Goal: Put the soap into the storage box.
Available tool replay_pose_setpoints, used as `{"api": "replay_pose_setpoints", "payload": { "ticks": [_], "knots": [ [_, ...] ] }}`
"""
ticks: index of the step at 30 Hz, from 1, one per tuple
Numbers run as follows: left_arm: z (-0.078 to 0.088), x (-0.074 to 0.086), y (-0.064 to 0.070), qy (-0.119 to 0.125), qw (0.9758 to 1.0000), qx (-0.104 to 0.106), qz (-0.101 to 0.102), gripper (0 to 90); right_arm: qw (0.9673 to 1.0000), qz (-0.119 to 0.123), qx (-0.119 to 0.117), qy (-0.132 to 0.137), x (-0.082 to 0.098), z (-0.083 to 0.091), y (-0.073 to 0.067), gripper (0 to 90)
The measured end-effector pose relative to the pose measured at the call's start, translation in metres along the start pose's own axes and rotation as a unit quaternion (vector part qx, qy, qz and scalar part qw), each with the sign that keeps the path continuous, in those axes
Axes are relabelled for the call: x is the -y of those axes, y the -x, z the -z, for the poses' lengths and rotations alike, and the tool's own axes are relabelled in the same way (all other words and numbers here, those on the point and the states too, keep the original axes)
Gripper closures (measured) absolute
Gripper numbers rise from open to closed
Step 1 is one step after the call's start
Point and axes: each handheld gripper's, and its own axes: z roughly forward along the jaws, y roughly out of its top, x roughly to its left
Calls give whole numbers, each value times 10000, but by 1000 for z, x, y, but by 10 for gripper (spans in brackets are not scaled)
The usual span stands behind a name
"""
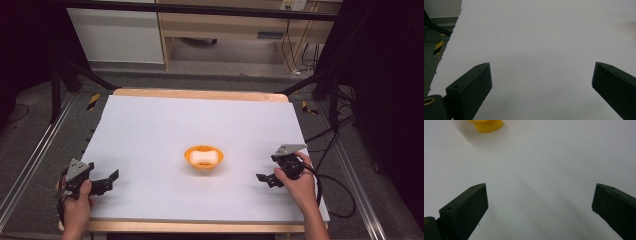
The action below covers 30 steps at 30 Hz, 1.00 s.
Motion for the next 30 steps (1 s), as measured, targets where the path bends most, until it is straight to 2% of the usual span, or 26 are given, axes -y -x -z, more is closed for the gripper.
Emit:
{"api": "replay_pose_setpoints", "payload": {
  "ticks": [10, 21, 26, 30],
  "knots": [
    [0, 0, 0, -6, 10000, -7, -19, 22, 9997, -228, 78, 63, 28, 11, 9, 6],
    [0, 0, 0, 1, 10000, 3, 8, 22, 9981, -451, 108, 413, 54, 32, 15, 6],
    [0, 0, 0, -24, 10000, -28, -8, 22, 9943, -675, 163, 808, 74, 48, 20, 6],
    [0, 0, 0, -6, 10000, -8, 27, 22, 9907, -883, 287, 996, 89, 60, 25, 6]
  ]
}}
